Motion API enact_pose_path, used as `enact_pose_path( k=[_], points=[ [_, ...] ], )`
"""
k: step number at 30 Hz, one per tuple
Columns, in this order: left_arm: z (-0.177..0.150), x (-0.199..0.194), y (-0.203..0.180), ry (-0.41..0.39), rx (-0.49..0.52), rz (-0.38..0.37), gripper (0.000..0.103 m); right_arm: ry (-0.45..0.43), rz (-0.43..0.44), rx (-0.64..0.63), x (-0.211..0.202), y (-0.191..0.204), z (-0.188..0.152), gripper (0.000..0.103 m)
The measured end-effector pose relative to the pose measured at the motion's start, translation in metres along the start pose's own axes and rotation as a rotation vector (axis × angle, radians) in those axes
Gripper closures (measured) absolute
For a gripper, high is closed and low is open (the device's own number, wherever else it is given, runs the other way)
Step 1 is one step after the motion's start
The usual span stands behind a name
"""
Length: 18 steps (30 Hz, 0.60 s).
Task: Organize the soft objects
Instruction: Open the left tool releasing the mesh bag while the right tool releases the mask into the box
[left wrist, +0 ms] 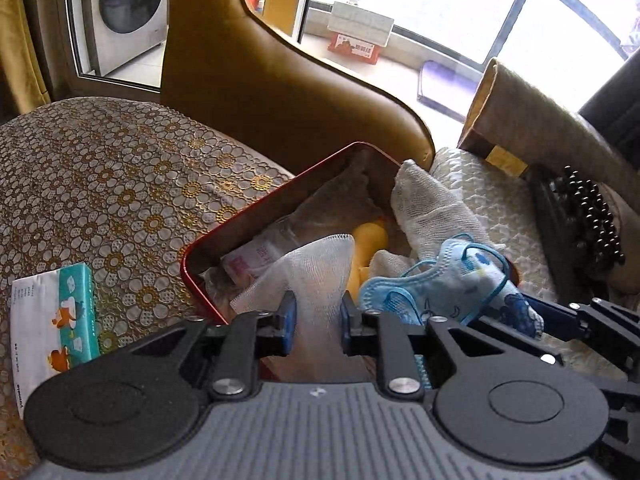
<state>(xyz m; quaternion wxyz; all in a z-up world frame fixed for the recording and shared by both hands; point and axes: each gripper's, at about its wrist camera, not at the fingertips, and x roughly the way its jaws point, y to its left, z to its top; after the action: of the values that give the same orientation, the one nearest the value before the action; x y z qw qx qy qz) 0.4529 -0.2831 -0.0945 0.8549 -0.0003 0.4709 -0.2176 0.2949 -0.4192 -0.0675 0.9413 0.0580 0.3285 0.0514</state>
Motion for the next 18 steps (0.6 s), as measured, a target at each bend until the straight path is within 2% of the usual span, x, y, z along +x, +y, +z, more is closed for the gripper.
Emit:
enact_pose_path(
  k=[2, 4, 5, 9, 11, 18],
  points=[
    [0.000, -0.003, 0.000, -0.007, -0.006, 0.001, 0.067, -0.001, -0.001, -0.005, -0.002, 0.001, -0.001, 0.061],
    [-0.001, -0.007, 0.000, -0.026, -0.005, 0.016, 0.041, 0.002, -0.006, -0.010, -0.003, 0.003, -0.001, 0.060],
    [-0.001, -0.011, 0.000, -0.042, -0.004, 0.026, 0.038, 0.002, -0.010, -0.012, -0.004, 0.003, -0.002, 0.058],
    [-0.002, -0.023, 0.003, -0.062, -0.011, 0.017, 0.037, -0.001, -0.024, -0.022, -0.009, 0.006, -0.001, 0.055],
    [-0.003, -0.030, 0.004, -0.075, -0.009, 0.015, 0.037, -0.006, -0.030, -0.027, -0.013, 0.007, 0.000, 0.048],
    [-0.010, -0.065, 0.006, -0.134, 0.003, 0.020, 0.033, -0.026, -0.038, -0.039, -0.031, 0.013, 0.004, 0.037]
  ],
)
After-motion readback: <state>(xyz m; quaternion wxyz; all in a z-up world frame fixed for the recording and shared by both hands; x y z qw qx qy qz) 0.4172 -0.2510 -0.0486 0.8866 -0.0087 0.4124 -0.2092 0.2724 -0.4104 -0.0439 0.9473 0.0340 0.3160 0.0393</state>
